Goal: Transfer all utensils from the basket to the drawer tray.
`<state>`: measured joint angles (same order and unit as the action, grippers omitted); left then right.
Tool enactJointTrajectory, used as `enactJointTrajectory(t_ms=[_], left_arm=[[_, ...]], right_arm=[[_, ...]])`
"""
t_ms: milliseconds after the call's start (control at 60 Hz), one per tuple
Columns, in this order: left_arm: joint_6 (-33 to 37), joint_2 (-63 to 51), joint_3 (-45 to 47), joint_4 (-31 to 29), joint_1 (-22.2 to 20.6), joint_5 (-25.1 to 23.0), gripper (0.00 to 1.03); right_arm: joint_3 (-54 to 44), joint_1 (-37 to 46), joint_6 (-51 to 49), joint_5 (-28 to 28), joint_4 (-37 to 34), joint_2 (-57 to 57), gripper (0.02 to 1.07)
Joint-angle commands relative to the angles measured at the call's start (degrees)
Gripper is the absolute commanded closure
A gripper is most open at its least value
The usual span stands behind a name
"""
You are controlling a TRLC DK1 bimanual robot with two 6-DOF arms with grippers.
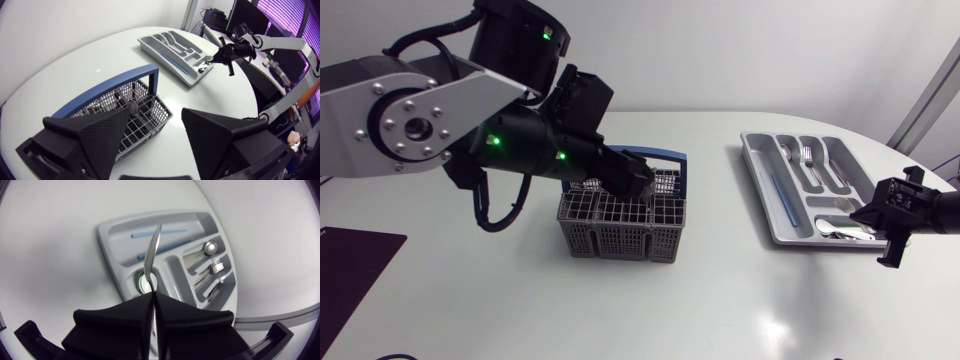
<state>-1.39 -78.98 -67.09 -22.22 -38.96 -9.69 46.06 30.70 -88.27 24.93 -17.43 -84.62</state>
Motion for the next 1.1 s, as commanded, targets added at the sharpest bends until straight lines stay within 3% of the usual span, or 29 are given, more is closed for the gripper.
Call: enactJointTrajectory(t_ms=[0, 367, 417, 517, 567, 650, 783, 1083], left_arm=[[1.04, -1.00, 1.44, 0.16, -0.15, 0.82, 0.30], [1.30, -1.09, 2.84, -0.02, -0.06, 2.22, 0.30], [1.30, -1.00, 2.93, -0.02, -0.06, 2.22, 0.30], [1.39, -0.91, 3.37, -0.02, 0.02, 2.31, 0.30], [1.48, -0.91, 3.54, -0.11, 0.11, 2.66, 0.30], [1.74, -0.82, 3.90, -0.11, 0.11, 3.10, 0.30], [2.27, -0.47, 4.51, -0.11, 0.29, 3.72, 0.30], [4.38, -0.03, 7.59, 0.86, 1.34, 4.60, 0.30]], right_arm=[[0.87, 1.91, -3.84, -1.20, 3.63, -5.03, 1.01], [-1.15, 3.05, -9.11, -7.61, 22.97, -14.35, 1.00], [-2.47, 2.88, -9.47, -7.96, 25.25, -14.43, 0.84], [-5.02, 2.35, -10.43, -9.90, 27.10, -13.64, 0.41], [-5.90, 2.17, -10.61, -10.34, 27.10, -12.94, 0.31], [-6.86, 2.17, -10.87, -10.43, 27.10, -11.62, 0.26], [-6.86, 2.17, -8.50, -10.07, 22.79, -6.26, 0.23], [-2.29, -9.08, 11.80, -6.03, -1.91, 10.26, 0.23]])
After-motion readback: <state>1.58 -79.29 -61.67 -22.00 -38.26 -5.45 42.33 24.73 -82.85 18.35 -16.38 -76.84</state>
